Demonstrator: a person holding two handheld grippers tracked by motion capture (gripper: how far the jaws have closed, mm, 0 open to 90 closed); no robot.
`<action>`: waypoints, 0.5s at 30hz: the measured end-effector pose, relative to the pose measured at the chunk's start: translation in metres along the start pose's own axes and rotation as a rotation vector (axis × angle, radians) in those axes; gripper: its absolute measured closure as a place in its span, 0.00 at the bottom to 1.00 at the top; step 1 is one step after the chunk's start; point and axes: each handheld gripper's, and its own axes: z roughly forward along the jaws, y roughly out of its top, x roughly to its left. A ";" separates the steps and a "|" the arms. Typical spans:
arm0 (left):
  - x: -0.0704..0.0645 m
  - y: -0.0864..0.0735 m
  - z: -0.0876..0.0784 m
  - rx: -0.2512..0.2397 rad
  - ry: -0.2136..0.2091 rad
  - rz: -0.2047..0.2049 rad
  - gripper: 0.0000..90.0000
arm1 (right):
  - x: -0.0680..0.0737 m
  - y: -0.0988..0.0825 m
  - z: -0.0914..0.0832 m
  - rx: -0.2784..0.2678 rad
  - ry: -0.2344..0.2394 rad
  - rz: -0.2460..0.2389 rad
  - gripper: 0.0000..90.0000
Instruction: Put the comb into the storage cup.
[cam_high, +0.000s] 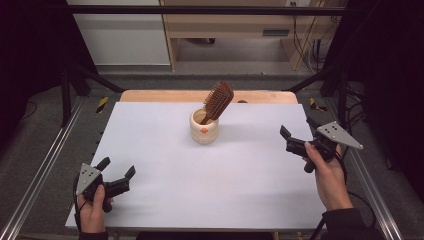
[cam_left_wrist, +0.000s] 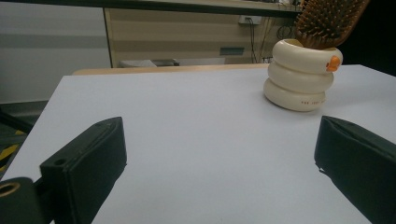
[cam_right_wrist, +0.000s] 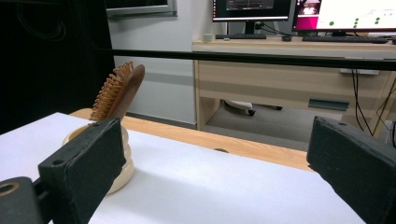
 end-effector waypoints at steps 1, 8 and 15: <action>0.000 0.000 0.000 0.000 0.000 0.000 0.03 | -0.001 -0.001 -0.001 -0.003 -0.001 -0.003 0.05; -0.001 -0.001 -0.002 0.003 -0.007 0.001 0.03 | -0.006 -0.009 -0.008 -0.002 -0.013 0.000 0.05; -0.001 -0.001 -0.002 0.004 -0.010 0.002 0.03 | -0.012 -0.019 -0.015 0.005 -0.031 0.003 0.05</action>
